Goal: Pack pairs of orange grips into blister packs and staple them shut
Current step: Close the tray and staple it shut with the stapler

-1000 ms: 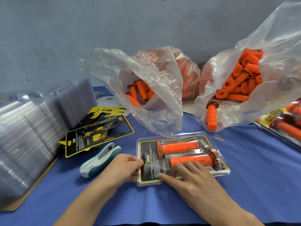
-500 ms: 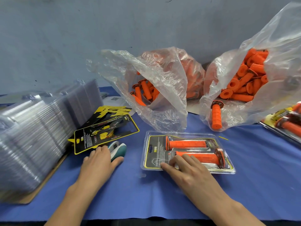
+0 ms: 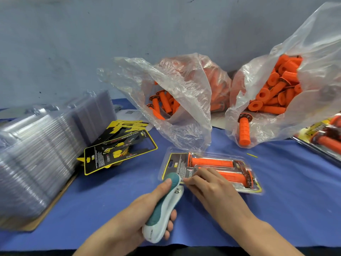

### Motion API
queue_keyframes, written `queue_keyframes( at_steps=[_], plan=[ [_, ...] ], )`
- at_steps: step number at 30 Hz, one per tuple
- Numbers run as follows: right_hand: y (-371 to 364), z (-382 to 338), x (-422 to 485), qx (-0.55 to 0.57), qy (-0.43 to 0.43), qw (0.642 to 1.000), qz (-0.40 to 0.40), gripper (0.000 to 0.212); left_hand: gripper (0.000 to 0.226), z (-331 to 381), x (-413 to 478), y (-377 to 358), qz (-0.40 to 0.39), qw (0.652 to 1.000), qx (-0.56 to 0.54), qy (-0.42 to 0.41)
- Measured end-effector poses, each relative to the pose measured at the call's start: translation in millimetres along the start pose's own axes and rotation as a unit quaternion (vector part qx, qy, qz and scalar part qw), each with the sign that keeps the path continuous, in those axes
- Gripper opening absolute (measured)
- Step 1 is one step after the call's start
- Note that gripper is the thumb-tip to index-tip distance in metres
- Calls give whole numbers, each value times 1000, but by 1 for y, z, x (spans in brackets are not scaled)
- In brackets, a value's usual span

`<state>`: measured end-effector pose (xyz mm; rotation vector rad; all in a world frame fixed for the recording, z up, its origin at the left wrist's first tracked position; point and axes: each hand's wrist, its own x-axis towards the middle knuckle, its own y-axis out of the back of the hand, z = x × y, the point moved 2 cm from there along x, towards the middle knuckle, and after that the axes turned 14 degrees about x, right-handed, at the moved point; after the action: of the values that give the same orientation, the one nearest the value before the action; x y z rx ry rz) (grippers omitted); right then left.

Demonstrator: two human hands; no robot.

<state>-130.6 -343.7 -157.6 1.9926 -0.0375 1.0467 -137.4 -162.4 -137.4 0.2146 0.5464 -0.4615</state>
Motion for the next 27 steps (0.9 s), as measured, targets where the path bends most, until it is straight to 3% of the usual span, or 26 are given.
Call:
queue_keyframes(
  at_steps=[4, 10, 18, 27],
  plan=[
    [-1, 2, 0, 10, -4, 1000, -28, 21, 71, 0, 2, -2, 14, 1000, -8, -13],
    [-3, 1, -3, -15, 18, 998, -63, 15, 78, -1, 11, -2, 32, 999, -21, -24],
    [-10, 0, -6, -21, 24, 997, -69, 18, 60, 5, 20, -6, 13, 999, -20, -26],
    [-12, -2, -10, -43, 30, 997, -63, 13, 54, 0, 23, -10, 31, 999, -17, -33]
  ],
)
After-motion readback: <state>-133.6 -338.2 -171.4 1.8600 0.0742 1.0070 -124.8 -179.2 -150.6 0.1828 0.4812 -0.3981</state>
